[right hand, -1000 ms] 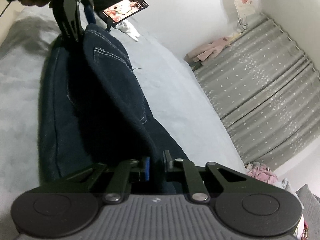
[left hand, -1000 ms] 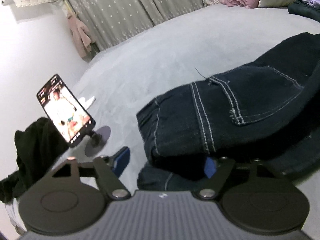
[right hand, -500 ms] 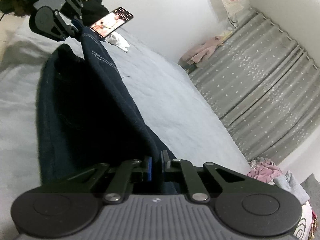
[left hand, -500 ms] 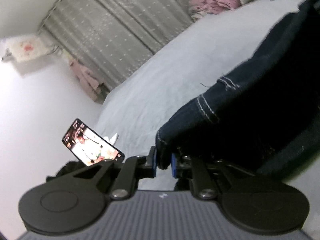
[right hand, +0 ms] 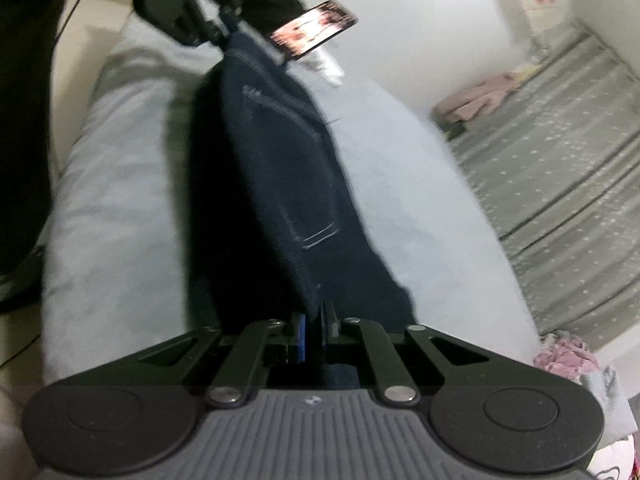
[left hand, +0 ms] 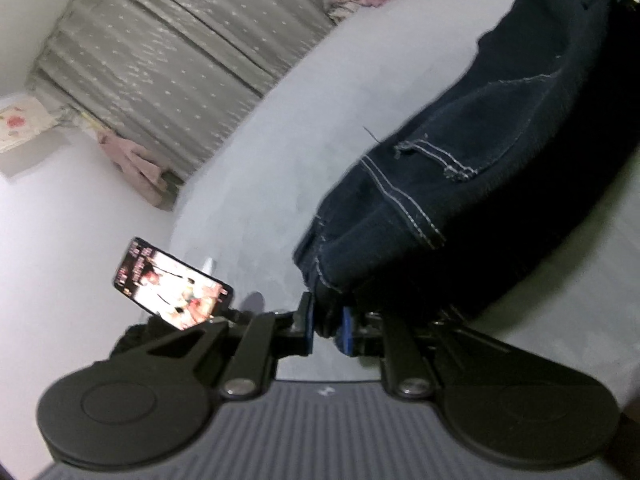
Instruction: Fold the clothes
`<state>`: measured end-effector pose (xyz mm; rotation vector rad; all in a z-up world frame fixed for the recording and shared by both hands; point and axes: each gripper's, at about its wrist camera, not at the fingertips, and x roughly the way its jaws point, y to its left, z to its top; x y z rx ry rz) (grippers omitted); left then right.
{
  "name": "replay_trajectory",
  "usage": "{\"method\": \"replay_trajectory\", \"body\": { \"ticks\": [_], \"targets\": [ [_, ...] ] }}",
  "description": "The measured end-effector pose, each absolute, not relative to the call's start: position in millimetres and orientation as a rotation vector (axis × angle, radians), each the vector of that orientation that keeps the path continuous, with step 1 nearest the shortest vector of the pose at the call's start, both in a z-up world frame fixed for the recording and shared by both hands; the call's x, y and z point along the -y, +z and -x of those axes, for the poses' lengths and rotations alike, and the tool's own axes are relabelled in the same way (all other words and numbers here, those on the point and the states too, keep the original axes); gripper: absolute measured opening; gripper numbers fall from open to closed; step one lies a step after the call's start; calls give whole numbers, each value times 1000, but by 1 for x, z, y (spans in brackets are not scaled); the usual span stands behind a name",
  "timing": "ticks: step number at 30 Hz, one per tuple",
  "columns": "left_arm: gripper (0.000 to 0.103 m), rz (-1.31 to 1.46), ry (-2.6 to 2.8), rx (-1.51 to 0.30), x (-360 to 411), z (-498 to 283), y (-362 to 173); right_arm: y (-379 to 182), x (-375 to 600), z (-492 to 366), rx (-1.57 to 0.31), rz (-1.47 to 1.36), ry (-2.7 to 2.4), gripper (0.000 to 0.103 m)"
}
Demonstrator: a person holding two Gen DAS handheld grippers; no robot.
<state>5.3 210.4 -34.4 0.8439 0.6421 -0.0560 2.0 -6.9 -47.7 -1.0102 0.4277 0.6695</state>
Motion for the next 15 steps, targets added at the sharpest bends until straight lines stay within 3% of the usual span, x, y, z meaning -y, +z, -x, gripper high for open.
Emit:
{"method": "replay_trajectory", "body": {
  "ticks": [8, 11, 15],
  "targets": [
    [17, -843, -81, -704, -205, 7, -47, -74, -2, -6, -491, 1060, 691, 8],
    [34, -772, -80, -720, -210, 9, -40, -72, -3, -6, -490, 1050, 684, 10],
    [59, -637, -103, -732, -219, 16, -21, -63, 0, -7, -480, 1016, 676, 27]
  ]
}}
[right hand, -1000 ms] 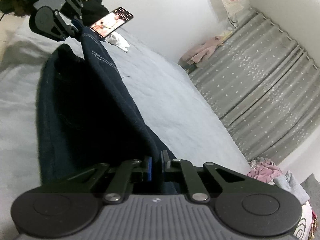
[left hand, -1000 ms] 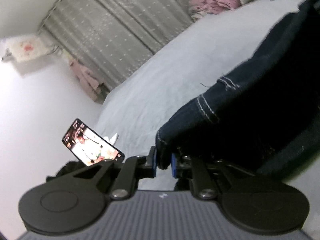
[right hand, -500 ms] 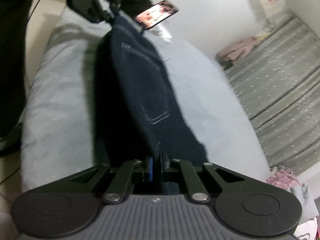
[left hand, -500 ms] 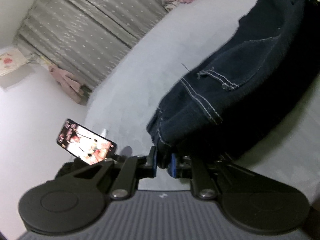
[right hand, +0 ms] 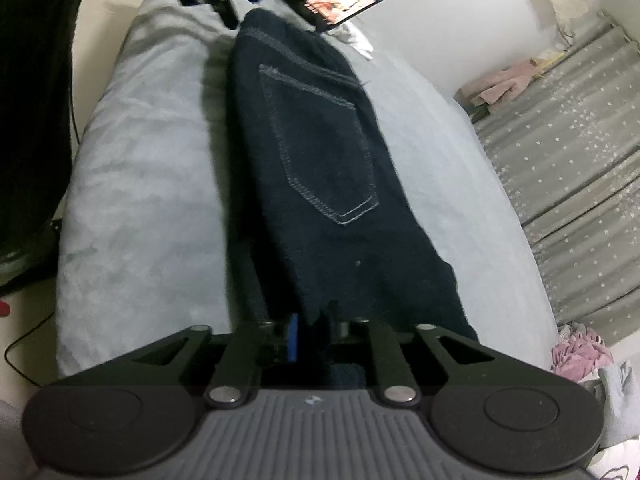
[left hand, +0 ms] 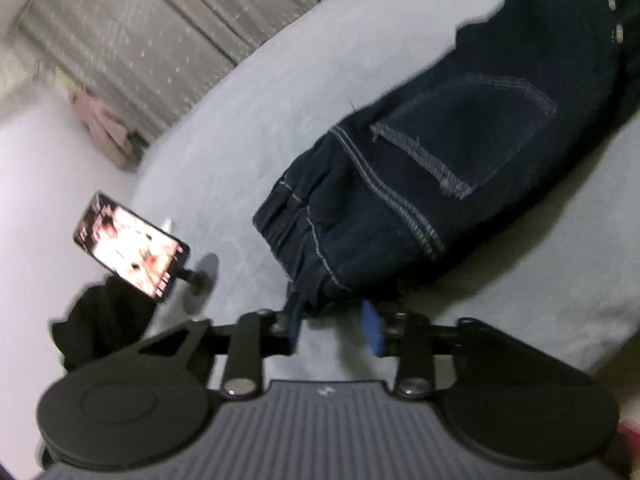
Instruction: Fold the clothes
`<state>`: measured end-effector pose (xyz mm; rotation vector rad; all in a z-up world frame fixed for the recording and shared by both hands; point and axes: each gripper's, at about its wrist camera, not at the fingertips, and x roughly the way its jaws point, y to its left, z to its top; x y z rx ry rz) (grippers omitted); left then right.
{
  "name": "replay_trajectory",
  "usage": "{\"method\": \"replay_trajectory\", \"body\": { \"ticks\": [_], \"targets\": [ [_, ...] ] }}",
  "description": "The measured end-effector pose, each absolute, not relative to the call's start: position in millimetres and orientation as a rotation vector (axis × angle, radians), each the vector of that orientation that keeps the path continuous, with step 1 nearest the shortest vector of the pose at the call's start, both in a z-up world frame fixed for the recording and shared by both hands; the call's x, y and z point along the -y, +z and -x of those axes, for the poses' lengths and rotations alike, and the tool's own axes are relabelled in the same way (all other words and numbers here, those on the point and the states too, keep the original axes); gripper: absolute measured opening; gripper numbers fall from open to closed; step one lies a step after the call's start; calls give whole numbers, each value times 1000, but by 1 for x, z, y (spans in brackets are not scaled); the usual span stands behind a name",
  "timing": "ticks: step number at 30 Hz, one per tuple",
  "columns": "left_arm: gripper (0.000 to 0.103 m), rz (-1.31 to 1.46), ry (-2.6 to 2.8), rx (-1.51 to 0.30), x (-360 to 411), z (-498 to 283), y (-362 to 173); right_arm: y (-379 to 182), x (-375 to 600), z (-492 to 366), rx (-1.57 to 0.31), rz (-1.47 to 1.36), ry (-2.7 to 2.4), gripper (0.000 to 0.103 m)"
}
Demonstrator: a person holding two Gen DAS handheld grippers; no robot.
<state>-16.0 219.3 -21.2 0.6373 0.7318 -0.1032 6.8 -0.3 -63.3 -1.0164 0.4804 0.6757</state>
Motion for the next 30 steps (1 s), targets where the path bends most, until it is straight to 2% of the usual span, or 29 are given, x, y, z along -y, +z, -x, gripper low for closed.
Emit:
{"method": "replay_trajectory", "body": {
  "ticks": [4, 6, 8, 12, 14, 30],
  "targets": [
    [61, -534, -113, -705, -225, 22, -1, -53, 5, -6, -479, 977, 680, 29],
    [62, -517, -110, -691, -223, 22, 4, -49, 12, -5, -479, 961, 675, 33],
    [62, -505, -114, -666, -211, 19, 9, -45, 18, -6, -483, 945, 665, 37],
    [71, -478, -202, -612, -176, 6, 13, -38, 36, -11, -515, 862, 652, 41],
    [72, -475, -258, -601, -154, -6, 11, -36, 47, -17, -548, 791, 652, 45],
    [76, -477, -566, -594, 1, -65, -8, -21, 173, -49, -699, 439, 408, 50]
  ]
}}
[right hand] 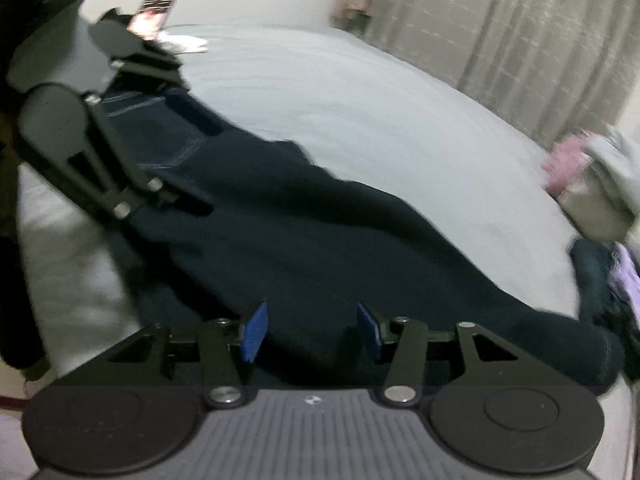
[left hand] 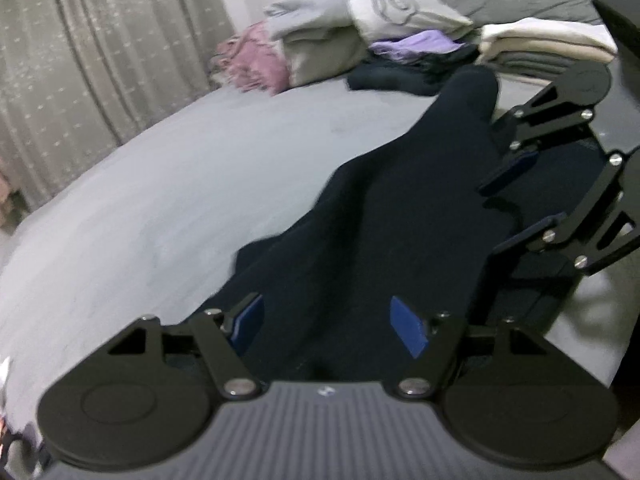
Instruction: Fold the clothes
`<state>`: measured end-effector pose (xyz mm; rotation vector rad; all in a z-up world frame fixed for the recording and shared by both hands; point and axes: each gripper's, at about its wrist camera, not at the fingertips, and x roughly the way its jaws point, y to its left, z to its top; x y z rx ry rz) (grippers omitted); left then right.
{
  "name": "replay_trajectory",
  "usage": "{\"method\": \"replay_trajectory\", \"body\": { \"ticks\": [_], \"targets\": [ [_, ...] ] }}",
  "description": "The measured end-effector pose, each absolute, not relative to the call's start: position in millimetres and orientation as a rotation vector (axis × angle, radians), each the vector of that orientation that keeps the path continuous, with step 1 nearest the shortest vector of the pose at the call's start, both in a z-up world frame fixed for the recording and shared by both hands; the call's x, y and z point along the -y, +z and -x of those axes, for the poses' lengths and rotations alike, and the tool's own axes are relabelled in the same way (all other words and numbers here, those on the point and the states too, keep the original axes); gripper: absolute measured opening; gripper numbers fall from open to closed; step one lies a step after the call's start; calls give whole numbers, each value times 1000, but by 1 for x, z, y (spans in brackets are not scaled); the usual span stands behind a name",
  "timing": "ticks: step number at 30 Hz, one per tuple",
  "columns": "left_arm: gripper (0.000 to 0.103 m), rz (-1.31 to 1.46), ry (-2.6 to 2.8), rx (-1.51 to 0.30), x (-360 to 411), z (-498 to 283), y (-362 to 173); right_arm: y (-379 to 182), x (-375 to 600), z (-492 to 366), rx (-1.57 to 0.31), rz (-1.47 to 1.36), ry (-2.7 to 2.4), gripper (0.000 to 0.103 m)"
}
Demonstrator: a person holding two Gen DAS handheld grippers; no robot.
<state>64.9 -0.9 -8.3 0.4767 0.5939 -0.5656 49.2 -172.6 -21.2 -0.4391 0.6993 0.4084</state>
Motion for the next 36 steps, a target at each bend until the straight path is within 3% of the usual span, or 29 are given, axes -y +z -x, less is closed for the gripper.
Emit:
{"method": "replay_trajectory", "body": {
  "ticks": [16, 27, 29, 31, 36],
  "targets": [
    [77, -503, -703, -538, 156, -107, -12, -40, 303, -93, -754, 103, 71, 50],
    [74, -456, -756, -598, 224, -154, -25, -47, 367, -115, -752, -105, -50, 50],
    [66, -465, -759, -590, 234, -158, -27, -46, 372, -116, -744, -135, -66, 50],
    [49, -440, -731, -589, 237, -166, -28, -48, 379, -121, -739, -168, -82, 50],
    [44, -235, -603, -665, 207, -199, -37, -50, 389, -131, -704, -243, -92, 50]
  ]
}}
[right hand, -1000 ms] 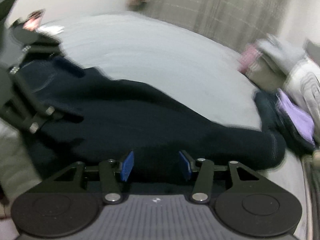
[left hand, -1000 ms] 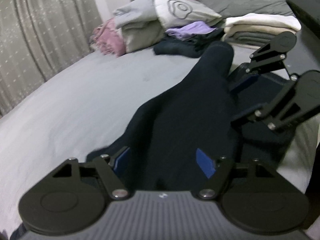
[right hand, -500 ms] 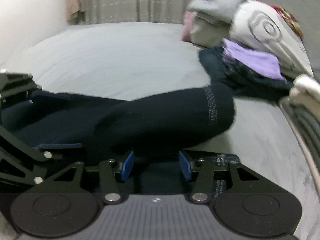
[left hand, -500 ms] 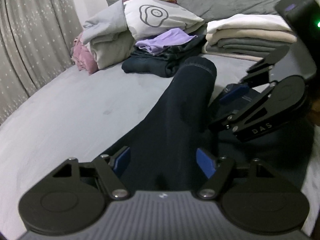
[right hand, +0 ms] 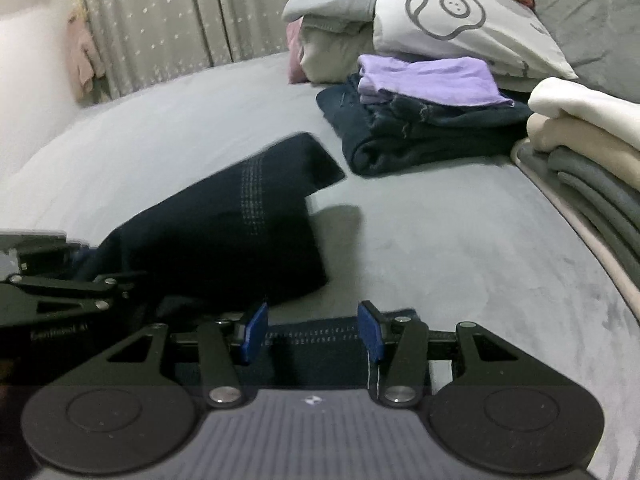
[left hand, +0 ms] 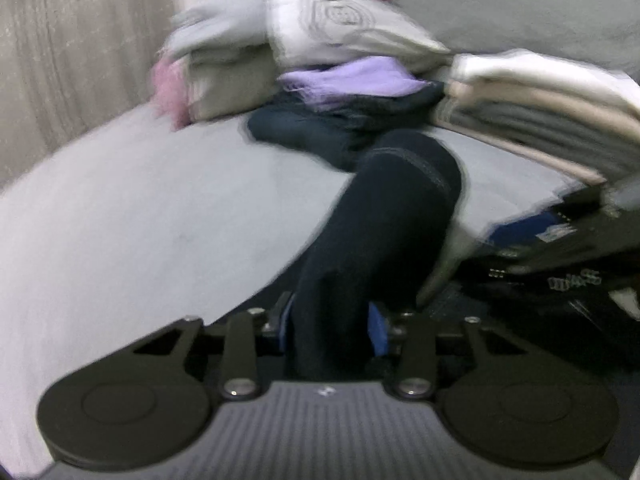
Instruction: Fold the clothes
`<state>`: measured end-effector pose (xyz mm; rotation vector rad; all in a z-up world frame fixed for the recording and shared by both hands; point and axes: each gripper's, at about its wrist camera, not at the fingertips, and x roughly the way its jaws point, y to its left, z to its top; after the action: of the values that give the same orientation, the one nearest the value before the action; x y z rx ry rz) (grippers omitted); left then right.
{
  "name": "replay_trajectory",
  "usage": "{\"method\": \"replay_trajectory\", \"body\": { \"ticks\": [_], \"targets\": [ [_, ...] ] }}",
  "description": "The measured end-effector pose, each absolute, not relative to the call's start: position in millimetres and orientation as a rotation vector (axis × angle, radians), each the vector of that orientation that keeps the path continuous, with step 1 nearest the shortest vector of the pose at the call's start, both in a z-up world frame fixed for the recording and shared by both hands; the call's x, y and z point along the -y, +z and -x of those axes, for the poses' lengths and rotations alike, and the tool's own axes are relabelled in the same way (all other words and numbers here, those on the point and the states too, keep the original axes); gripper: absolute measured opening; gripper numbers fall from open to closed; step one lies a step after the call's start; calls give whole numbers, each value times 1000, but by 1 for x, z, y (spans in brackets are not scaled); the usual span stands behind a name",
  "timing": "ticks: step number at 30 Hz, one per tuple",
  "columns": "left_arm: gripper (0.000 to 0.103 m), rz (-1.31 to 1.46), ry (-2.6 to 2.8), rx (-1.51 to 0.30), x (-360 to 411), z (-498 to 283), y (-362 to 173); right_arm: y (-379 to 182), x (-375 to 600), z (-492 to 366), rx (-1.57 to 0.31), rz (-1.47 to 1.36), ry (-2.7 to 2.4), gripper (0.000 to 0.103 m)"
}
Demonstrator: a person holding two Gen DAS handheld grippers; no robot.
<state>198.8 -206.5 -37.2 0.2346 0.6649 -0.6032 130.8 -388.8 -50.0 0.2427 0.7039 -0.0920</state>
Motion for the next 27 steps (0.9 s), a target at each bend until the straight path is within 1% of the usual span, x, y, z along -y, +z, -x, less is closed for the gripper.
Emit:
{"method": "replay_trajectory", "body": {
  "ticks": [3, 7, 14, 15, 18, 20, 22, 23, 24, 26, 27],
  "targets": [
    [50, -75, -559, -739, 178, -218, -47, -50, 392, -138, -683, -348, -60, 50],
    [51, 92, -538, -798, 148, -230, -56, -58, 391, -157, -672, -533, 38, 50],
    [51, 65, -527, -791, 133, -222, -53, -75, 376, -195, -652, -646, 65, 50],
    [52, 63, -526, -790, 132, -221, -52, -76, 374, -200, -640, -658, 59, 50],
    [63, 60, -523, -785, 122, -214, -45, -79, 375, -215, -608, -708, 54, 50],
    [63, 46, -542, -778, 116, -201, -38, -85, 374, -227, -592, -735, 38, 50],
    [63, 14, -563, -766, 116, -190, -35, -89, 366, -233, -587, -698, 7, 42],
    [63, -6, -571, -757, 117, -184, -33, -90, 362, -234, -584, -675, -9, 33],
    [63, -26, -579, -748, 117, -178, -32, -88, 359, -232, -578, -657, -24, 28],
    [64, -97, -592, -698, 121, -157, -28, -80, 353, -225, -557, -624, -58, 22],
    [65, -115, -596, -686, 122, -153, -28, -75, 351, -221, -543, -611, -72, 12]
  ]
}}
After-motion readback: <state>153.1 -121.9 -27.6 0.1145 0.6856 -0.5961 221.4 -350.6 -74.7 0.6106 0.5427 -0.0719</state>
